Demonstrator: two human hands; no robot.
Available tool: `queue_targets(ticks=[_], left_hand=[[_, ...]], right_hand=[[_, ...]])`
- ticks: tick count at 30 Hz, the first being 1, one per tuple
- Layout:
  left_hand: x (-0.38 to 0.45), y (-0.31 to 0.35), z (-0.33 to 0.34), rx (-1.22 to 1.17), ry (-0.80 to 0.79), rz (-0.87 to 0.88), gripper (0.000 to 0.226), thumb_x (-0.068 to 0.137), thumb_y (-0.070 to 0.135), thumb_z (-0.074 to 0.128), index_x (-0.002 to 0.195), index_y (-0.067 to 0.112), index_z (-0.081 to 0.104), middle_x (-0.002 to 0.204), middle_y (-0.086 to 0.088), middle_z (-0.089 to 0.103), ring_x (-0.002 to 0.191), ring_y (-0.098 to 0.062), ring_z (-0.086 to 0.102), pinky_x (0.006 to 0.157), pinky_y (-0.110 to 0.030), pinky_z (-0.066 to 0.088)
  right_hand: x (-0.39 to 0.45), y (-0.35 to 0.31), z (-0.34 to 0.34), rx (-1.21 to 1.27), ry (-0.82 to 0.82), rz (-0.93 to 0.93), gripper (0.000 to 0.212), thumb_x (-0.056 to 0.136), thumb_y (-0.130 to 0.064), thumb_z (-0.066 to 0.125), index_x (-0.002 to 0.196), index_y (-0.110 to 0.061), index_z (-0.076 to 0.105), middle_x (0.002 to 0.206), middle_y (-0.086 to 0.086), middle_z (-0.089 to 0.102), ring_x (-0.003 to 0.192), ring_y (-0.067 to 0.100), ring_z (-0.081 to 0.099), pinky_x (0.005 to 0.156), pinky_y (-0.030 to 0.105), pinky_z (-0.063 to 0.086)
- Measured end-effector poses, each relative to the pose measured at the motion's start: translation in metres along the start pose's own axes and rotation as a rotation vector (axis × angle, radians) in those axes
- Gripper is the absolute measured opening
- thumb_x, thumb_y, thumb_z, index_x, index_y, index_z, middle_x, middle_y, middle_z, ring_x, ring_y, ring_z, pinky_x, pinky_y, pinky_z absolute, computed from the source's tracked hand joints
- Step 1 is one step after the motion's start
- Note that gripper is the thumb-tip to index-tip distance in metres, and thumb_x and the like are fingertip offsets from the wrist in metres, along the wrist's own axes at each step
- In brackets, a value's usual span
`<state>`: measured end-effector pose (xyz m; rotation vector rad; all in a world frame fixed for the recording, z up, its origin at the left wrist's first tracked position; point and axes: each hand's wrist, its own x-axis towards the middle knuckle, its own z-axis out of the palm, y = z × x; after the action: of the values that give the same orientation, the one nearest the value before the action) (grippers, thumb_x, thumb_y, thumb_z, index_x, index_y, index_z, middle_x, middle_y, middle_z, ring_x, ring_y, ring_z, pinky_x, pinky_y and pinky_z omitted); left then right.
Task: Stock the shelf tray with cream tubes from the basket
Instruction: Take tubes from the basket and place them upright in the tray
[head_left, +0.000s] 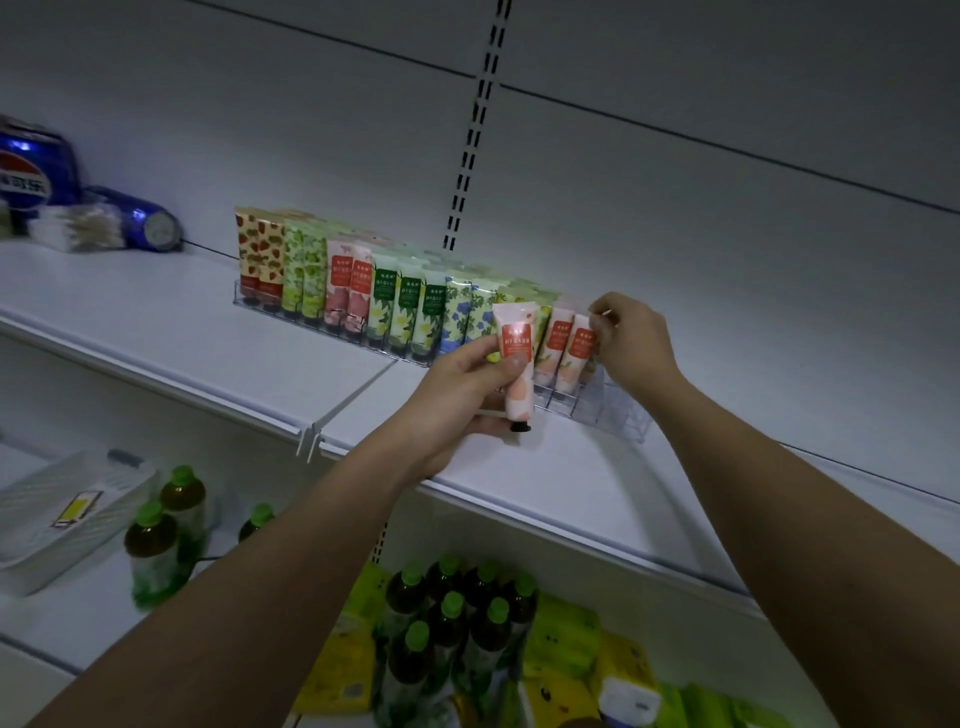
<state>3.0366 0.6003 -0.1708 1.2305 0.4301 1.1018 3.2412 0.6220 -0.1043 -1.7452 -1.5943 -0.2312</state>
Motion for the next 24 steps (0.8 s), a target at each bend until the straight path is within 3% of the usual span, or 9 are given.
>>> queue_targets(ticks=[4,8,11,15,18,20,24], left_hand=[[-0.001,0.000,0.002,0.038,-0.004,-0.008,0.021,0.093,0.014,0.061,0.114,0.015,0.065,0.091,-0.006,0.072,0.081,-0.023,0.070,0.069,-0.036,0.058],[-0.002,0.001,0.003,0.069,0.003,-0.010,0.020,0.091,0.012,0.064,0.110,0.013,0.064,0.090,-0.007,0.073,0.081,-0.023,0.069,0.076,-0.042,0.059],[-0.003,0.002,0.007,0.082,0.063,0.004,0.021,0.090,0.011,0.065,0.110,0.008,0.060,0.090,-0.010,0.073,0.081,-0.026,0.070,0.077,-0.046,0.059],[-0.005,0.005,0.009,0.067,0.139,0.035,0.019,0.090,0.006,0.064,0.108,0.003,0.058,0.095,-0.018,0.070,0.081,-0.029,0.071,0.072,-0.041,0.060],[-0.003,0.008,0.010,0.143,0.197,0.067,0.017,0.089,0.003,0.064,0.105,0.003,0.060,0.106,-0.017,0.064,0.090,-0.029,0.071,0.074,-0.036,0.060],[0.003,0.012,0.012,0.264,0.242,0.101,0.017,0.087,0.004,0.067,0.104,0.005,0.063,0.108,-0.015,0.064,0.095,-0.030,0.070,0.079,-0.038,0.059],[0.023,0.022,0.026,0.475,0.350,0.161,0.016,0.083,0.010,0.073,0.097,0.015,0.068,0.103,-0.007,0.068,0.100,-0.027,0.066,0.091,-0.046,0.053]], right_hand=[[-0.006,-0.006,-0.005,-0.046,0.038,0.001,0.032,0.101,-0.027,0.046,0.130,-0.015,0.052,0.130,0.009,0.050,0.107,0.020,0.054,0.087,0.030,0.044],[-0.030,-0.017,-0.008,0.018,0.137,-0.008,0.030,0.101,-0.031,0.041,0.123,-0.013,0.050,0.121,0.007,0.053,0.104,0.021,0.054,0.088,0.035,0.046],[-0.056,-0.023,-0.004,0.003,-0.002,-0.056,0.023,0.101,-0.026,0.041,0.111,-0.012,0.054,0.111,0.010,0.060,0.099,0.027,0.055,0.083,0.039,0.046],[-0.095,-0.021,0.003,0.020,-0.288,-0.033,0.021,0.099,-0.025,0.042,0.108,-0.016,0.059,0.114,0.010,0.062,0.101,0.027,0.057,0.086,0.039,0.047],[-0.114,-0.009,0.004,-0.103,-0.438,-0.071,0.035,0.098,-0.039,0.040,0.123,-0.022,0.058,0.129,0.006,0.054,0.118,0.026,0.049,0.097,0.041,0.042],[-0.120,-0.005,0.004,-0.128,-0.496,-0.068,0.048,0.097,-0.050,0.035,0.138,-0.028,0.047,0.144,-0.001,0.043,0.133,0.022,0.037,0.109,0.040,0.033],[-0.122,-0.004,0.005,-0.107,-0.519,-0.068,0.057,0.097,-0.057,0.031,0.147,-0.029,0.037,0.154,-0.004,0.032,0.141,0.019,0.028,0.115,0.039,0.024]])
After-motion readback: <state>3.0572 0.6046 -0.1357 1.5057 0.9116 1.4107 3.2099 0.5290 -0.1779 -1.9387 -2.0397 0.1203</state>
